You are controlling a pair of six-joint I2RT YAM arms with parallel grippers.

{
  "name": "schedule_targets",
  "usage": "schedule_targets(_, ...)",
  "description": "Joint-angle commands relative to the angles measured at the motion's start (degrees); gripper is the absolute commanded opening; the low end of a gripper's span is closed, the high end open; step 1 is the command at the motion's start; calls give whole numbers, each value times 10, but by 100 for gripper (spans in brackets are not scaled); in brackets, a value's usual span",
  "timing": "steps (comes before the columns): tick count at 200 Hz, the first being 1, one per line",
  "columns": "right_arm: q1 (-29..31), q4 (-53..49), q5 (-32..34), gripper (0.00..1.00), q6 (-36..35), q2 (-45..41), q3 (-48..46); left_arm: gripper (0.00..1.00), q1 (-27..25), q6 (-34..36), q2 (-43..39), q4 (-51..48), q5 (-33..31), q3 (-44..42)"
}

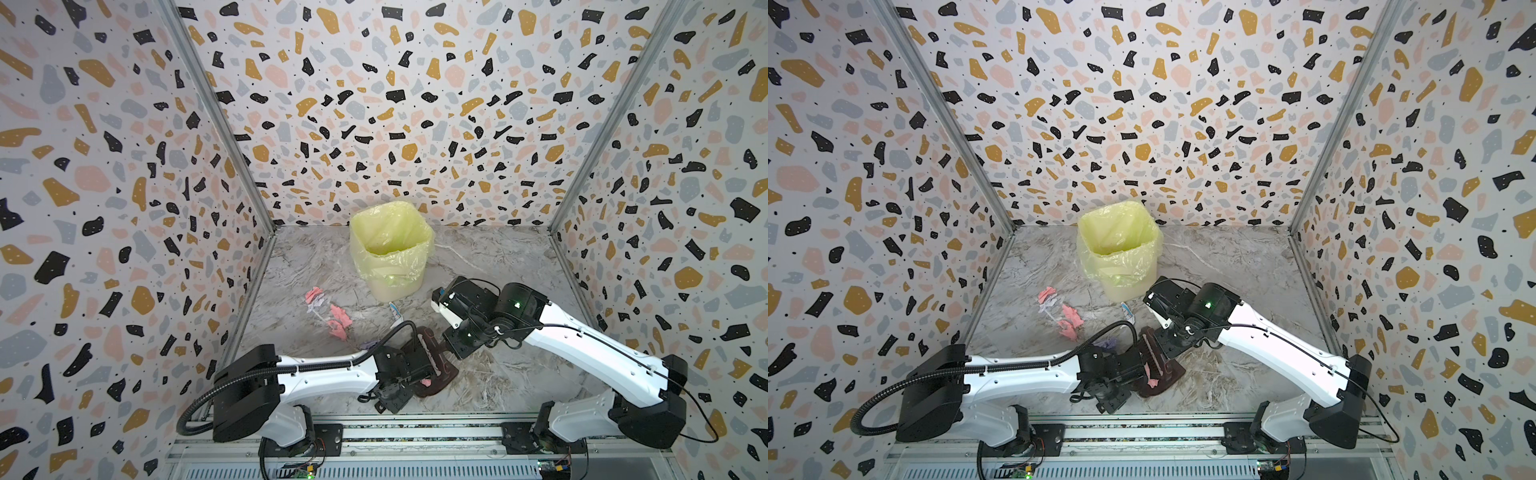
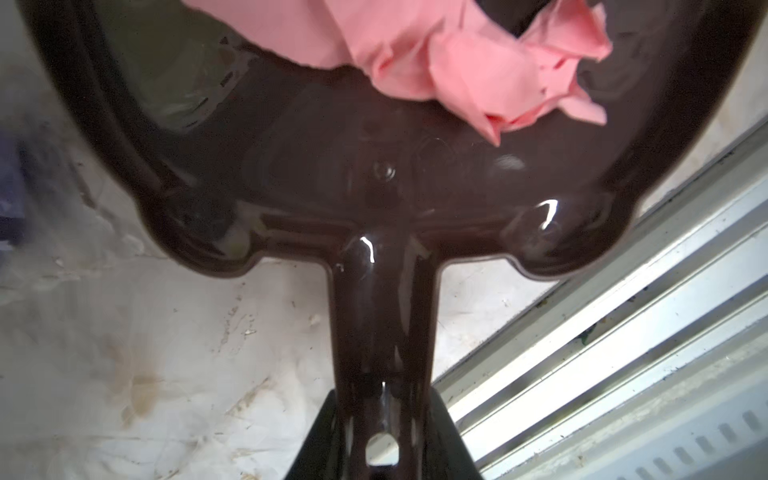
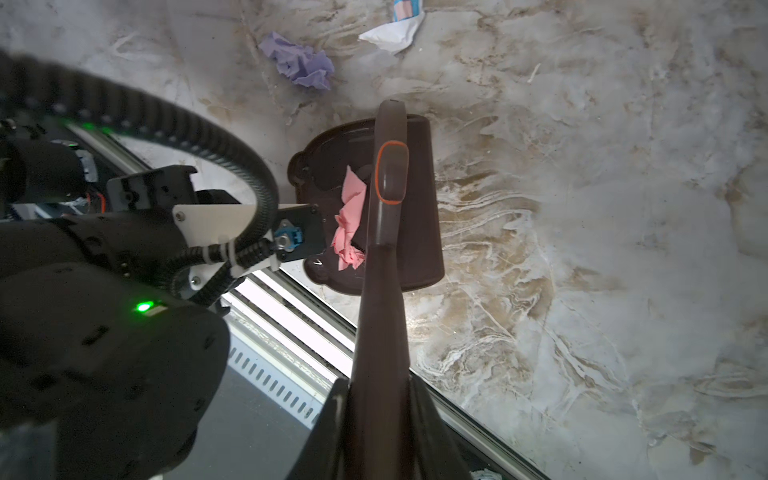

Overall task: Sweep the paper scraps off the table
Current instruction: 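Lift the dustpan with the left gripper while the right gripper draws the brush back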

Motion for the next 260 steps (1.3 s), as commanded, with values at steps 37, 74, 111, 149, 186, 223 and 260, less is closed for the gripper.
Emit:
schedule_targets(37,-85,-27,48,0,-6,-70,31,0,-4,0,-22,-3,-24,10)
schedule_targets(74,-177,5,21,0,-37,-119,3,0,-3,4,-48,-28,-51,44)
schedule_targets(111,-279,34,-7,0,-74,-162,-36,0,-4,-8,-65,-91,-67,101)
schedule_targets(149,-370,54,-54,0,-113,-187,-57,0,-4,-24,-84,-155,-97,173)
schedule_targets(186,-433,68,-105,0,-140,-206,-88,0,-4,-33,-86,-211,-109,244)
schedule_targets(223,-473,90,-155,0,-150,-226,-129,0,-2,-41,-78,-270,-134,323)
schedule_targets(260,-507,105,-192,0,-163,-236,-157,0,18,-42,-74,-308,-140,397)
